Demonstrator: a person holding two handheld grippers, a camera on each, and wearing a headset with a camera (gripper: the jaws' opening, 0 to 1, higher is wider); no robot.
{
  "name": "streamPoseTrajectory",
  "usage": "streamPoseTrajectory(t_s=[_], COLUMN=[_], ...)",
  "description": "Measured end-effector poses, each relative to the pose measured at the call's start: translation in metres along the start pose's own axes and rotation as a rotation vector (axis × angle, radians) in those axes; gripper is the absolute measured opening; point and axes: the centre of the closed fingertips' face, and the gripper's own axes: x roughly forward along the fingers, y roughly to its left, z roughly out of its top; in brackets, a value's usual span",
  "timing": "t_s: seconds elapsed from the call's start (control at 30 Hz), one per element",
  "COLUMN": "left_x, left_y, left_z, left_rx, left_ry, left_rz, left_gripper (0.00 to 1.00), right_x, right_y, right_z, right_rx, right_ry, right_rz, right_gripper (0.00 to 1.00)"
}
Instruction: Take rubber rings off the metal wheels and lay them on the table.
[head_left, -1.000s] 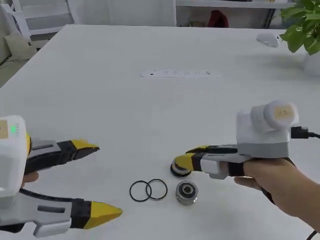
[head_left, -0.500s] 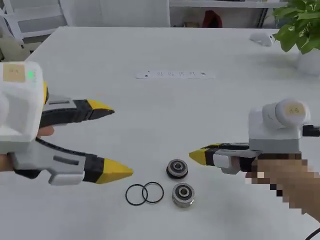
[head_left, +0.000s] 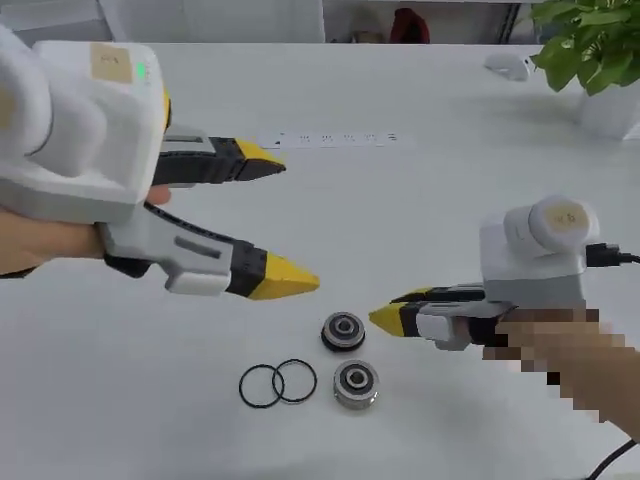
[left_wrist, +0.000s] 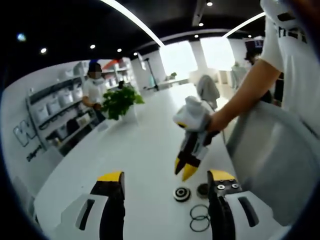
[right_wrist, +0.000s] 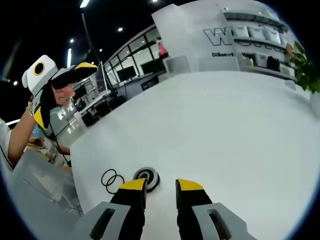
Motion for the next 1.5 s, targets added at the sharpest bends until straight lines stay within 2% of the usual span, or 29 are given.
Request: streamPoseTrajectory(t_s=[0.1, 0.3, 0.5, 0.63, 0.73, 0.87, 0.97, 1.1, 1.2, 1.27, 1.33, 1.5], left_x=[0.012, 0.036, 0.056, 0.064, 0.07, 0.08, 0.084, 0.087, 0.088, 0.089, 0.09, 0.092], left_y=[-0.001, -0.007, -0.006, -0.001, 0.0, -0.009, -0.009, -0.012, -0.015, -0.016, -0.016, -0.02], left_z=[-0.005, -0.012, -0.037, -0.049, -0.057, -0.072, -0.081, -0.088, -0.092, -0.095, -0.096, -0.097], left_rx=[0.004, -0.021, -0.064, -0.107, -0.13, -0.121, -0.105, -0.122, -0.126, -0.163, -0.2, -0.211], left_ry=[0.011, -0.016, 0.001, 0.002, -0.002, 0.039, 0.068, 0.072, 0.079, 0.077, 0.067, 0.058], left_rz=[-0.009, -0.04, -0.041, -0.014, -0.007, -0.031, -0.011, -0.018, -0.019, -0.019, -0.014, -0.021], left_gripper=[0.68, 0.67, 0.64, 0.63, 0.6, 0.58, 0.55, 0.49, 0.43, 0.4, 0.39, 0.31], right_x=[0.0, 0.003, 0.007, 0.009, 0.011, 0.013, 0.015, 0.017, 0.018, 0.018, 0.018, 0.017], right_y=[0.0, 0.0, 0.005, 0.008, 0.013, 0.015, 0.018, 0.021, 0.016, 0.014, 0.013, 0.018], right_z=[-0.004, -0.01, -0.019, -0.019, -0.017, -0.017, -0.015, -0.013, -0.015, -0.014, -0.013, -0.016], right_rx=[-0.009, -0.026, -0.083, -0.086, -0.123, -0.136, -0.146, -0.156, -0.173, -0.185, -0.192, -0.196], right_ry=[0.016, 0.038, 0.067, 0.06, 0.039, 0.038, 0.04, 0.039, 0.067, 0.068, 0.073, 0.101], right_rz=[0.0, 0.015, 0.049, 0.067, 0.09, 0.096, 0.096, 0.105, 0.082, 0.082, 0.091, 0.138], right_gripper=[0.2, 0.2, 0.19, 0.2, 0.2, 0.2, 0.2, 0.2, 0.2, 0.2, 0.21, 0.2])
